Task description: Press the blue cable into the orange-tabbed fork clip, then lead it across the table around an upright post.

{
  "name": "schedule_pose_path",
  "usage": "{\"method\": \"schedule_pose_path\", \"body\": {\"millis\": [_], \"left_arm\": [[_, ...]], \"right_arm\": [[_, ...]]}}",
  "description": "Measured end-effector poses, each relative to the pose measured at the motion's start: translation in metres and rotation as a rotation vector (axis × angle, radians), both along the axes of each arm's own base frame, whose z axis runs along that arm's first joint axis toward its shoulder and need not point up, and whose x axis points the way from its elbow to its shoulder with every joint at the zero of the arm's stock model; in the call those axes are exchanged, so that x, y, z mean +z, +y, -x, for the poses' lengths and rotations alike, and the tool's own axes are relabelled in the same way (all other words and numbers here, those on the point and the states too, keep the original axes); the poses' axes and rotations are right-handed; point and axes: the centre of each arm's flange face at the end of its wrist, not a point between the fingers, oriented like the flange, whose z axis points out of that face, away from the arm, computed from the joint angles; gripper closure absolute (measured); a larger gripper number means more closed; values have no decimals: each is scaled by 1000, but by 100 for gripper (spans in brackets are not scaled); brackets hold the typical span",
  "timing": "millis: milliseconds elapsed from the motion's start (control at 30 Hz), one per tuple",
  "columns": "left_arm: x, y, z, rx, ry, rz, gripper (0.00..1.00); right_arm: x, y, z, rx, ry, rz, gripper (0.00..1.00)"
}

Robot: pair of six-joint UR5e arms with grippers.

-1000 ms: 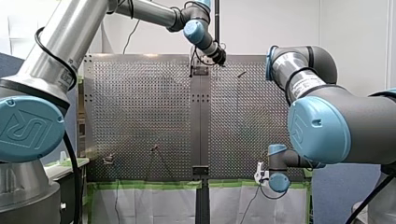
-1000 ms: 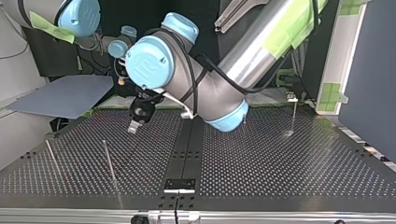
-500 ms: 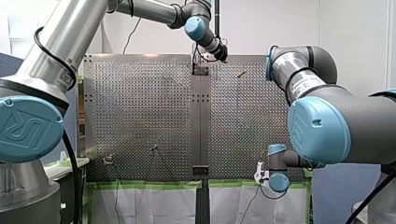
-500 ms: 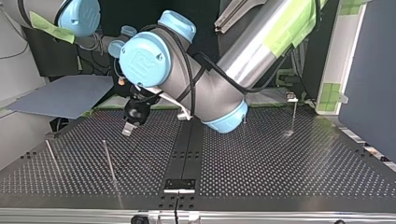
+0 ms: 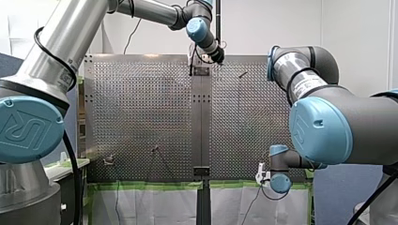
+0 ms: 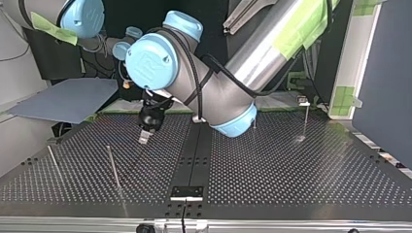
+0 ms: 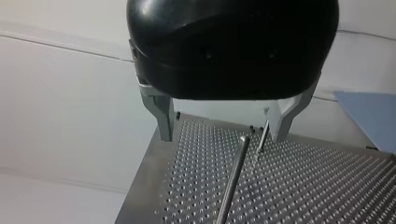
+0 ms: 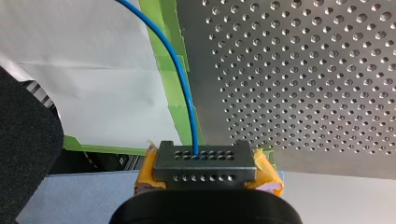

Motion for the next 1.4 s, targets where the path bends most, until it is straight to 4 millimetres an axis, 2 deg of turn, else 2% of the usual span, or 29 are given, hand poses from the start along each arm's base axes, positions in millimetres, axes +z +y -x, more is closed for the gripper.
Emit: {"method": "schedule_pose_path", "body": {"millis": [500, 1400], "left_arm": [[-5, 10, -5, 115, -14, -10, 0], [-9, 3, -6, 71, -33, 5, 0]], "right_arm": [[0, 0, 0, 1, 1, 2, 100], [0, 0, 0, 1, 3, 1, 100]]}}
